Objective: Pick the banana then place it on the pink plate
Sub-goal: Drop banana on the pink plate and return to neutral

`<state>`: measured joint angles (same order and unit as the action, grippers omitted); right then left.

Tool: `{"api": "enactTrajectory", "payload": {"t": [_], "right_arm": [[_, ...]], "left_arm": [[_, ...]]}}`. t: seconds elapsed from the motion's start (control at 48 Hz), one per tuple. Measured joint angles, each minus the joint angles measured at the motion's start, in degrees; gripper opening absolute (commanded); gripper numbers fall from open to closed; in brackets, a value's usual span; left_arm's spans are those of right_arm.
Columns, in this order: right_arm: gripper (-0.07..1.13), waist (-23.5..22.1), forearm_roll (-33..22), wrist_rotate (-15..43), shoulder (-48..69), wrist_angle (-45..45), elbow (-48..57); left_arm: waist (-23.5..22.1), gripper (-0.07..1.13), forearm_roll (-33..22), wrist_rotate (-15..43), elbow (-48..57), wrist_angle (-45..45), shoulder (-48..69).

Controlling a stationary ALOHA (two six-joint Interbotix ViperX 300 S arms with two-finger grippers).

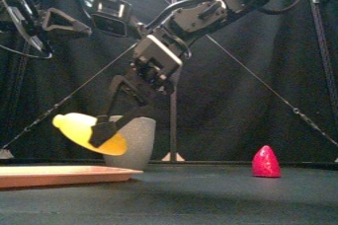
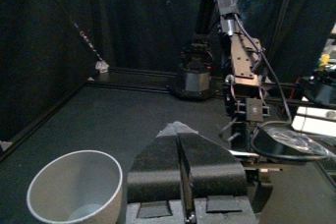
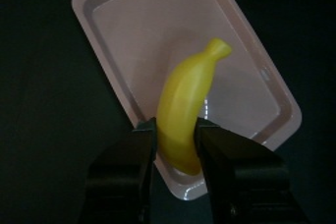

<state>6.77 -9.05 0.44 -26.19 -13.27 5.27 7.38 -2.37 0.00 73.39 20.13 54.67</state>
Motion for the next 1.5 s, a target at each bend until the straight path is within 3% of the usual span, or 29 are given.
{"api": "enactTrajectory", "payload": {"t": [0.188,0.5,0.667,0.896,1.021,1.25,1.5], "right_arm": [[0.84,-0.4,0.7,1.0,-1.0,1.8,-1.5],[0.84,-1.1,1.4,1.0,1.2,9.3,4.1],[0.84,-1.1,4.4,1.2,9.5,21.4,12.7],[0.84,-0.9,12.7,1.0,20.0,49.1,27.2],[0.84,-0.8,13.6,0.5,23.6,58.4,34.6],[0.84,-1.1,13.6,0.4,32.7,60.7,44.5],[0.84,-4.3,13.0,0.4,42.5,60.8,51.9]], "left_arm": [[0.0,0.04,-0.1,0.0,0.1,0.1,0.0],[-0.2,0.04,-0.1,0.0,0.4,0.1,0.0],[-0.2,0.04,-0.1,0.0,1.4,0.1,0.0],[-0.2,0.04,0.0,0.1,2.4,0.1,0.0],[-0.5,0.04,0.6,0.2,2.4,0.1,0.0],[-1.2,0.04,2.4,0.2,2.4,0.1,0.0],[-2.9,0.04,3.1,0.2,2.4,0.1,-0.1]]}}
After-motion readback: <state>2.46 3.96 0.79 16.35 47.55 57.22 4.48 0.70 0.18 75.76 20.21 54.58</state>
